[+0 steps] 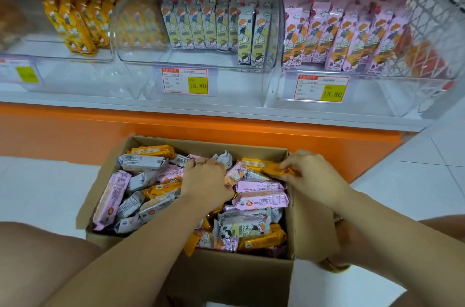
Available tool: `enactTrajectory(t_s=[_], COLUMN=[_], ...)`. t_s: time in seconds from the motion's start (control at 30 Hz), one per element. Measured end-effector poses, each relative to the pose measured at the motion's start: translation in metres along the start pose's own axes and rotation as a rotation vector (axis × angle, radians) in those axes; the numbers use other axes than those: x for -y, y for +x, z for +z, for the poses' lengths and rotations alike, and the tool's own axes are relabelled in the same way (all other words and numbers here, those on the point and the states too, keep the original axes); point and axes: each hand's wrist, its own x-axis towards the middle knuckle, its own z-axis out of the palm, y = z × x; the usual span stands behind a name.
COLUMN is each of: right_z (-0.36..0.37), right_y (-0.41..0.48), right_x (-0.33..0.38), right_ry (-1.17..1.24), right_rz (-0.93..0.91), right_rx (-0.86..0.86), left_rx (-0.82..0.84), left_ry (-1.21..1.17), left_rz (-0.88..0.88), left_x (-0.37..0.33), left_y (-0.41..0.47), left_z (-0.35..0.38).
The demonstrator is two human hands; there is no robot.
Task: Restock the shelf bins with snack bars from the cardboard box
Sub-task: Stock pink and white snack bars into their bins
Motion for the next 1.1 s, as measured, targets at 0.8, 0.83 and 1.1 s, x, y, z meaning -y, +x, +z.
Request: enactTrajectory(t_s=[0.8, 0.83, 1.1], right_z=[0.047, 0.05, 0.068], right_y=[0.043, 0.048, 0.075], right_x=[0.086, 0.086, 0.087], right_ry=[0.033, 0.05, 0.037], right_rz=[-0.132, -0.115, -0.033], right_rx=[0.362, 0.347, 0.397], left_rx=[0.233, 0.236, 0.178], left_ry=[-0.494, -0.515, -0.733], left_rz=[-0.109, -0.109, -0.251], left_x=[0.089, 0.09, 0.104], left_y=[-0.029, -0.029, -0.024], left_z=[-0.014, -0.012, -0.011])
